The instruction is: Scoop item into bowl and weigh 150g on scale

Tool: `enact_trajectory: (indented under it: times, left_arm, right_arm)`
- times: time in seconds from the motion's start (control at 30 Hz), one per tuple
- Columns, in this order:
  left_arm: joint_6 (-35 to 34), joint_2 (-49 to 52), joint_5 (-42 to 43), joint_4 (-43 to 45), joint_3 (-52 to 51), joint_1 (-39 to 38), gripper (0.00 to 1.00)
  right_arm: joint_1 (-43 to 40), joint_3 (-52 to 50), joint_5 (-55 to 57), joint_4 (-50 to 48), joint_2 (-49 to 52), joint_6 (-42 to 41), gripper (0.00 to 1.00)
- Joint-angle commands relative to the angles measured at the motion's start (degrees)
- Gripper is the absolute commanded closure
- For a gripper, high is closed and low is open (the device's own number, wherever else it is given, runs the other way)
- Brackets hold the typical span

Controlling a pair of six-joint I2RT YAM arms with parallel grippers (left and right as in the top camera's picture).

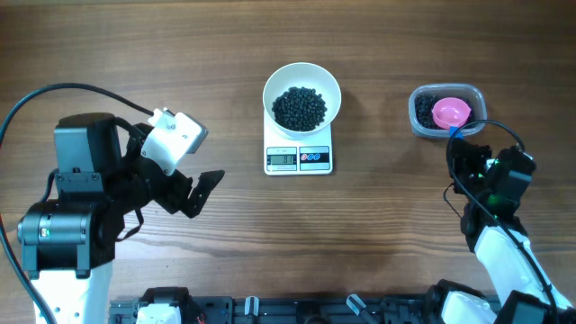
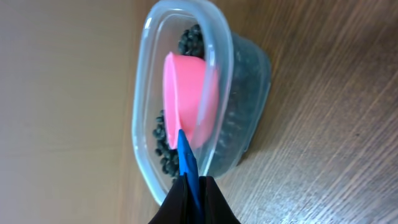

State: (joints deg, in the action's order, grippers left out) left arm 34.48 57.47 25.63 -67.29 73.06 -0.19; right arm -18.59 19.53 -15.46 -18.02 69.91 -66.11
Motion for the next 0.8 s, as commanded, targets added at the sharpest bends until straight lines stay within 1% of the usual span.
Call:
enact_trajectory:
  times: [0.0, 0.1, 0.33, 0.4, 0.47, 0.5, 0.6, 0.67, 0.73, 0.77]
  left_arm:
    - [1.11, 0.07, 1.11, 0.15, 0.9, 0.42, 0.0]
    - [1.11, 0.07, 1.11, 0.15, 0.87, 0.42, 0.0]
    - [1.11, 0.07, 1.11, 0.15, 0.87, 0.42, 0.0]
    - [1.11, 0.07, 1.11, 0.15, 0.87, 0.42, 0.0]
    - [1.11, 0.07, 1.11, 0.15, 0.9, 0.42, 0.0]
    - [1.11, 0.07, 1.11, 0.15, 0.87, 0.42, 0.0]
    - [1.11, 0.07, 1.11, 0.15, 0.9, 0.42, 0.0]
    - [1.11, 0.07, 1.11, 0.15, 0.87, 0.42, 0.0]
    - [1.11, 0.07, 1.11, 0.15, 0.9, 0.42, 0.0]
    - [1.11, 0.07, 1.11, 0.15, 0.87, 0.42, 0.0]
  right_arm:
    - [-0.15, -0.02, -1.42, 0.87, -4.02, -0.52, 0.96]
    - [-0.15, 0.07, -1.55, 1.97, -7.93, -1.9, 0.95]
    - [-0.15, 0.76, -2.45, 8.48, -18.29, -1.22, 0.95]
    - [-0.15, 3.43, -2.47, 12.85, -20.46, 1.79, 0.95]
    - [-0.13, 8.17, -2.43, 19.91, -21.05, 5.75, 0.95]
    - [-0.15, 13.42, -1.18, 27.76, -20.76, 9.46, 0.95]
    - [-0.13, 24.83, 2.73, 41.66, -19.74, 18.1, 0.95]
    - [-0.13, 29.44, 3.72, 45.18, -19.04, 21.94, 0.95]
    - [-0.13, 36.57, 4.81, 49.16, -16.98, 28.02, 0.95]
    - [-0.13, 38.36, 5.25, 50.23, -16.06, 29.09, 0.95]
